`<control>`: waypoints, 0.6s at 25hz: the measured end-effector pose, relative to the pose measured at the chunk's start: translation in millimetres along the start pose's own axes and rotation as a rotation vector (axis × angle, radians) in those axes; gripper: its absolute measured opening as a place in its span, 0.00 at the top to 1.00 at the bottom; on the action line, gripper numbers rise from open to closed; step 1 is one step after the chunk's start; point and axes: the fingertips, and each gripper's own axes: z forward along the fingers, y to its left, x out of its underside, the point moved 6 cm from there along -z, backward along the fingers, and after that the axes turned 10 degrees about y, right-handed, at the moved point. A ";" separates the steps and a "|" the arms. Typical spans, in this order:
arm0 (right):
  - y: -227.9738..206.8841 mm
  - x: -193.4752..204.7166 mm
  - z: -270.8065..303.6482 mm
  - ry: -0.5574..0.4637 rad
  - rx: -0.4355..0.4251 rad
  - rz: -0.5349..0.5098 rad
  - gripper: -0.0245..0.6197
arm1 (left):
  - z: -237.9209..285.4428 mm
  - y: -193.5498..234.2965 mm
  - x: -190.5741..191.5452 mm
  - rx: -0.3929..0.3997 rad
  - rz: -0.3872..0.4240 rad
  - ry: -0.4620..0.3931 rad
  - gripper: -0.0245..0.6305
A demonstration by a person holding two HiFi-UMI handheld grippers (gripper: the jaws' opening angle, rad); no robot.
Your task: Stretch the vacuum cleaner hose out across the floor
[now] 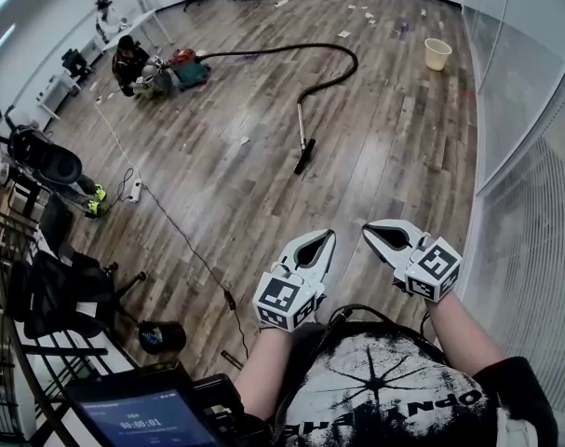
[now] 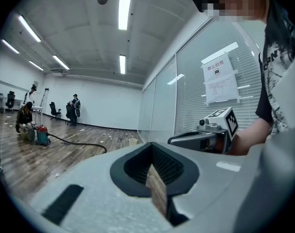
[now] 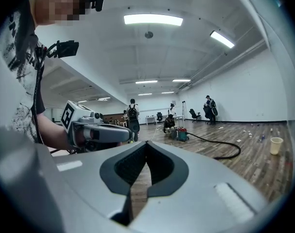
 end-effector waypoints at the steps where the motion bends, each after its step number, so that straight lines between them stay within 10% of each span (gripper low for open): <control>1: 2.4 1.3 1.4 0.003 -0.006 -0.002 0.95 | -0.9 0.1 0.5 -0.001 -0.001 0.000 0.96; 15: 4.0 6.2 7.3 -0.008 -0.033 0.021 0.95 | -17.4 10.6 9.9 -0.040 -0.045 -0.009 0.96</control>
